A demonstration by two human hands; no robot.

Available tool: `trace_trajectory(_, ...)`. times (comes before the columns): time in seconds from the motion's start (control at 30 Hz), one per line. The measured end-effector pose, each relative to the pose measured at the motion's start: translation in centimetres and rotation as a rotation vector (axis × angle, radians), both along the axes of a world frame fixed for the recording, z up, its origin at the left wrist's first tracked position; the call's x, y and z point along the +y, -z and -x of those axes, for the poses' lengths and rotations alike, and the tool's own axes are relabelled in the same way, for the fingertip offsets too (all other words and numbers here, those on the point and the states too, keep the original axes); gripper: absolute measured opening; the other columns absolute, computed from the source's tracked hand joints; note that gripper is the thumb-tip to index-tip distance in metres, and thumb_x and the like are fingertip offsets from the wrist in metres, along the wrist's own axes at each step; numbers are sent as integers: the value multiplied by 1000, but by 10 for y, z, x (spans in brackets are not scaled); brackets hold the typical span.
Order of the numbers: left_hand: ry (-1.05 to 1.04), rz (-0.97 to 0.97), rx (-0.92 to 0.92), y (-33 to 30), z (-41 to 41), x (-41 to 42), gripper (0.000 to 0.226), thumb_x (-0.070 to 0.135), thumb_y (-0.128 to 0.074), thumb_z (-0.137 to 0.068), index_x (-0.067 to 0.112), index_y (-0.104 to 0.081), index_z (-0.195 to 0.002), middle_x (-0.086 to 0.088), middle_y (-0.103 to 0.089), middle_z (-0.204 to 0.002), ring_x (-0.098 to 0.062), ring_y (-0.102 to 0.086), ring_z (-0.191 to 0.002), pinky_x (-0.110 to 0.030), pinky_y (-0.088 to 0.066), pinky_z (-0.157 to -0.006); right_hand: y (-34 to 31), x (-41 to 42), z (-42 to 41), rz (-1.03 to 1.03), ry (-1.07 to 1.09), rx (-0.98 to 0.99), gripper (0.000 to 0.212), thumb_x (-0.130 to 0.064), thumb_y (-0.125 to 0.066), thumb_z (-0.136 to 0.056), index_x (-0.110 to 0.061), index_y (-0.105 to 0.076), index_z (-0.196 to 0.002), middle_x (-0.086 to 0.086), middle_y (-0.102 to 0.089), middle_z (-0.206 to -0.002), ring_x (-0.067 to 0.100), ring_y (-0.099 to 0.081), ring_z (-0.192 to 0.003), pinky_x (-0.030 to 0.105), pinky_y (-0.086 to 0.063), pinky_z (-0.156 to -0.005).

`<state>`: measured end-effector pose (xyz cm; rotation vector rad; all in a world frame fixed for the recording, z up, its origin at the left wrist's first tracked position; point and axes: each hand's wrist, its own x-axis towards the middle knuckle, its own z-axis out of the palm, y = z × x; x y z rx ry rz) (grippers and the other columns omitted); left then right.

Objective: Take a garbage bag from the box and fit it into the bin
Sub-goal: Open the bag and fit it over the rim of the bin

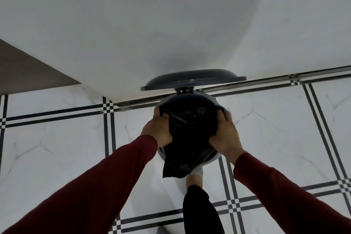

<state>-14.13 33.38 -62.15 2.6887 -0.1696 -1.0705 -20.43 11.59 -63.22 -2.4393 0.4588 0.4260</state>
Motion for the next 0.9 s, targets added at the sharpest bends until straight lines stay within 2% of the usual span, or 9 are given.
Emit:
trace_trajectory(0.13,-91,129,-268,-10,-5,-17,83,5,-69,-80,11,-33,-155,-16,-7,-166,-40,-69,-96,-45,-58,-89,-14,6,-6,-60,46,-386,72,4,-62,-71,-2,-43,-140,8,-27,-159,27,-48,-130,33,-57,-87)
trace_trajectory(0.23,-170,206,-432,-12,-3,-18,70,2,-70,-79,6,-43,-143,-23,-14,-163,-39,-67,-88,-45,-60,-83,-19,10,-1,-35,-6,-528,59,6,-57,-78,0,-46,-135,9,-25,-161,28,-47,-136,34,-60,-88)
trace_trajectory(0.37,-242,323,-521,-8,6,-9,67,-6,-70,-77,8,-43,-137,-19,-13,-162,-27,-62,-74,-31,-58,-78,-18,12,8,-44,-119,-685,42,7,-60,-85,-1,-52,-125,14,-36,-154,34,-46,-140,36,-51,-105)
trace_trajectory(0.47,-141,258,-357,4,9,-1,82,-1,-67,-82,15,-33,-155,-14,-20,-160,-24,-62,-83,-36,-58,-87,-6,11,14,84,-333,-452,52,5,-65,-79,-4,-58,-130,12,-49,-147,34,-59,-123,39,-58,-96)
trace_trajectory(0.53,18,127,-85,14,6,3,86,6,-70,-83,20,-31,-159,-11,-29,-156,-33,-67,-107,-42,-56,-98,6,9,12,164,-445,4,62,1,-63,-78,-12,-55,-138,5,-51,-143,31,-63,-116,40,-61,-87)
trace_trajectory(0.6,121,44,72,20,2,4,81,10,-71,-80,21,-39,-154,-8,-35,-151,-35,-63,-119,-44,-55,-100,17,6,7,93,-353,374,61,-5,-61,-77,-14,-55,-137,5,-53,-136,32,-62,-117,40,-57,-93)
trace_trajectory(0.67,93,38,37,17,-3,1,70,12,-71,-80,20,-46,-146,-7,-35,-150,-34,-64,-115,-44,-56,-96,20,3,-1,-58,-127,372,60,-6,-59,-75,-11,-57,-134,10,-55,-136,34,-58,-122,35,-52,-100)
trace_trajectory(0.73,24,26,-54,13,-10,-1,68,13,-68,-82,23,-46,-145,-9,-29,-150,-34,-65,-109,-45,-57,-92,14,0,-11,-93,8,212,64,-2,-60,-75,-9,-54,-138,11,-52,-141,36,-57,-123,30,-46,-98)
trace_trajectory(0.9,-62,-91,-95,13,-26,9,85,19,-66,-83,35,-29,-158,-14,-26,-144,-39,-65,-104,-46,-57,-91,5,-16,-30,59,-67,67,88,-8,-62,-76,-16,-28,-156,3,-32,-150,39,-63,-108,42,-53,-90)
